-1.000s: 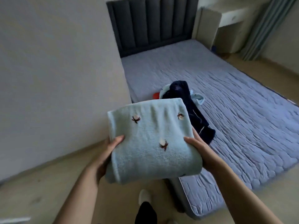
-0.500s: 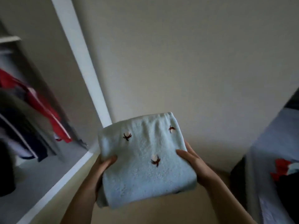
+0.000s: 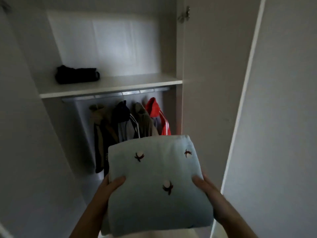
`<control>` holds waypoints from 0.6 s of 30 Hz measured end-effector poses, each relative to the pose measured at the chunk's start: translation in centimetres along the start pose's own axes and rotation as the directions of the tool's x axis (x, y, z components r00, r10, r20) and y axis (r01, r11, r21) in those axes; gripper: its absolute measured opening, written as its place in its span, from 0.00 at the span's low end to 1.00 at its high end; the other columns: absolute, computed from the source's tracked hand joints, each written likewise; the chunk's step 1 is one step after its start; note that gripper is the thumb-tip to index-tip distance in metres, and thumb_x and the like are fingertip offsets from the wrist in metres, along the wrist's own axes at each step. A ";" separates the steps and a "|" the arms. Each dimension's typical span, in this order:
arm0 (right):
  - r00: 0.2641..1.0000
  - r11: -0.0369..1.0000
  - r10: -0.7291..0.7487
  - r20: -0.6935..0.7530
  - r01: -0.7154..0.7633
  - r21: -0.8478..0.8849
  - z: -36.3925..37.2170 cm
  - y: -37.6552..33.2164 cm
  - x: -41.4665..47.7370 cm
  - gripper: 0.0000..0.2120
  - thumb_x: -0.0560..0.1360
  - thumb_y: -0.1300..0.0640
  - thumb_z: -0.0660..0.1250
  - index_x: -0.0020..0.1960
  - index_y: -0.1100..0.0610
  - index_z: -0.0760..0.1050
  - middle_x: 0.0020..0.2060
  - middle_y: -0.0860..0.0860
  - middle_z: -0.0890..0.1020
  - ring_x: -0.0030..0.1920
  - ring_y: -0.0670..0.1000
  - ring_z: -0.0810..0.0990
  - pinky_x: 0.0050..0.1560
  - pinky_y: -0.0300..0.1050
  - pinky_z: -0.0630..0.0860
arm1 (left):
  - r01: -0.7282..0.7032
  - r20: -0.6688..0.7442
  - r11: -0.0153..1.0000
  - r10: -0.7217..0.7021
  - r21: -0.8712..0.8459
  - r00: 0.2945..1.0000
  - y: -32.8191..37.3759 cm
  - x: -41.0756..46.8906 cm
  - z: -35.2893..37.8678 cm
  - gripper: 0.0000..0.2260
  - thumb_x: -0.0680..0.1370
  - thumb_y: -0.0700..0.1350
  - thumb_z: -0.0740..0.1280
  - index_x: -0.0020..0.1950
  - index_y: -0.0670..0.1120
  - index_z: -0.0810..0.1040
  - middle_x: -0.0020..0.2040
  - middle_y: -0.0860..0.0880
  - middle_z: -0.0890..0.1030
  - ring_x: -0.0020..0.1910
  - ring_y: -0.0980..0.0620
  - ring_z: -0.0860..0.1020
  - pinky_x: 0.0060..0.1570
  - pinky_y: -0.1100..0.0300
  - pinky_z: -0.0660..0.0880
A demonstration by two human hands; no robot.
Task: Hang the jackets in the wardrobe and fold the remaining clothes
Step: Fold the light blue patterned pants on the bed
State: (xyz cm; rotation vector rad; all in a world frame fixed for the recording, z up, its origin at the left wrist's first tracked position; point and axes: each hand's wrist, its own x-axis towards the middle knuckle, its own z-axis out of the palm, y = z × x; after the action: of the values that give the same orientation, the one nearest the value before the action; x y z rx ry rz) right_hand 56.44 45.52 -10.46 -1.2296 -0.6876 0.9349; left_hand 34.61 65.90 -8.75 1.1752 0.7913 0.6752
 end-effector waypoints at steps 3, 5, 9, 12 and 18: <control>0.996 0.998 -0.063 0.067 0.065 -0.025 0.8 -2.5 8.6 0.32 0.67 0.45 0.70 0.70 0.43 0.67 0.60 0.51 0.81 0.59 0.56 0.80 0.59 0.62 0.76 | -0.077 -0.079 0.997 0.075 -0.030 0.994 3.6 4.0 -0.5 0.13 0.67 0.45 0.68 0.51 0.54 0.75 0.37 0.52 0.85 0.35 0.51 0.84 0.31 0.56 0.77; 0.989 0.996 -0.072 0.128 0.077 -0.035 2.1 -5.3 13.9 0.34 0.65 0.45 0.72 0.70 0.43 0.66 0.57 0.51 0.82 0.55 0.56 0.82 0.50 0.56 0.81 | -0.131 -0.135 0.991 0.126 -0.028 0.983 6.9 6.2 -1.1 0.13 0.66 0.46 0.68 0.50 0.52 0.75 0.35 0.51 0.85 0.33 0.51 0.84 0.28 0.57 0.77; 0.947 0.977 -0.179 0.266 0.203 -0.065 5.9 -12.4 23.4 0.32 0.67 0.50 0.73 0.69 0.45 0.66 0.58 0.54 0.80 0.52 0.55 0.83 0.46 0.51 0.81 | -0.251 -0.228 0.968 0.243 -0.004 0.943 15.3 10.2 -2.3 0.17 0.66 0.46 0.68 0.52 0.42 0.79 0.39 0.44 0.85 0.35 0.46 0.84 0.27 0.58 0.78; 0.909 0.961 -0.239 0.343 0.271 -0.048 9.7 -18.1 30.1 0.27 0.68 0.47 0.71 0.65 0.40 0.70 0.56 0.51 0.82 0.53 0.56 0.83 0.51 0.55 0.80 | -0.276 -0.265 0.960 0.255 -0.047 0.930 22.2 13.9 -3.7 0.09 0.67 0.43 0.66 0.38 0.41 0.84 0.32 0.43 0.84 0.28 0.47 0.82 0.20 0.60 0.75; 0.885 0.964 -0.242 0.398 0.267 -0.009 17.8 -25.6 44.9 0.10 0.77 0.54 0.63 0.58 0.46 0.73 0.43 0.49 0.86 0.40 0.51 0.85 0.35 0.45 0.80 | -0.300 -0.348 0.938 0.343 0.174 0.872 33.6 25.4 -9.4 0.16 0.78 0.44 0.62 0.32 0.42 0.78 0.20 0.46 0.77 0.16 0.51 0.75 0.24 0.57 0.70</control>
State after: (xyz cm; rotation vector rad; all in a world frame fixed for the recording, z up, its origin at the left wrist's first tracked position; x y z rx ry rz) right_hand 68.04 91.73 16.37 -0.9802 -1.1796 0.9521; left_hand 39.35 100.01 17.33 1.3172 0.9721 1.1712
